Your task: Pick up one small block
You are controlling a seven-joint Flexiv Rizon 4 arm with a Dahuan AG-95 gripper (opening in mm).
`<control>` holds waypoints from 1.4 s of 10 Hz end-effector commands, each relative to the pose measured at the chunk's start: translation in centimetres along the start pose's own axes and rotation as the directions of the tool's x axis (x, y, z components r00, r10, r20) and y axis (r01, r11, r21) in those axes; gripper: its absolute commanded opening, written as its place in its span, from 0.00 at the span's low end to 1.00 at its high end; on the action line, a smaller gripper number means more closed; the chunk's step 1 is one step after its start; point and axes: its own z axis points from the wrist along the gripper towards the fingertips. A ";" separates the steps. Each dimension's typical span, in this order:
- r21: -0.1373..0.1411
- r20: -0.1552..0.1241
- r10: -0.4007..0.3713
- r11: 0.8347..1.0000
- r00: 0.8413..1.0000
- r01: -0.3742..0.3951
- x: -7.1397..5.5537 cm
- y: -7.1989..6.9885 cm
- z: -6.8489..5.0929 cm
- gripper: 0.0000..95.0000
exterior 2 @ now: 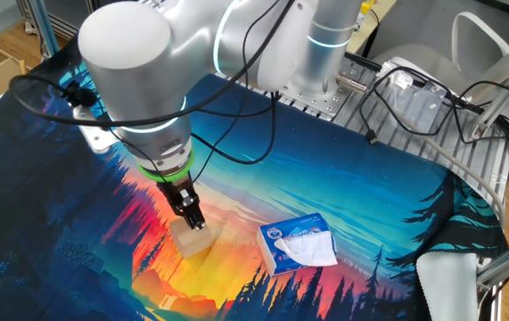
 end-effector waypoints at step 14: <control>-0.013 0.008 0.057 0.998 0.998 -0.057 0.7 3.2 1.4 1.00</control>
